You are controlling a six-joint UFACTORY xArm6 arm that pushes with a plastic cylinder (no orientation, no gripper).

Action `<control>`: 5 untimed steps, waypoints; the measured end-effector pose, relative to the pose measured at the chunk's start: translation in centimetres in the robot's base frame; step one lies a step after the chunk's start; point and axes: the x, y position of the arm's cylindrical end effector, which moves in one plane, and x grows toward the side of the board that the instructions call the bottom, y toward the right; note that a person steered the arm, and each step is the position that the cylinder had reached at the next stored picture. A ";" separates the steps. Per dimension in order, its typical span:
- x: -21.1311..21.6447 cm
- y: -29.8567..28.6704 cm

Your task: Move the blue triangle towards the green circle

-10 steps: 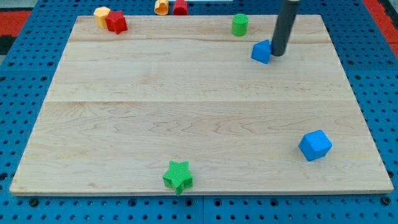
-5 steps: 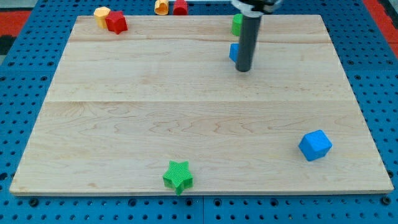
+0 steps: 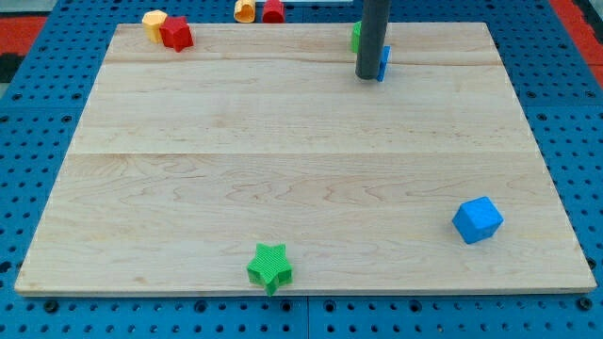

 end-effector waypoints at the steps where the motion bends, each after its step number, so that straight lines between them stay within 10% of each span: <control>1: 2.2 1.3; 2: 6.2 2.8; 5: -0.7 3.9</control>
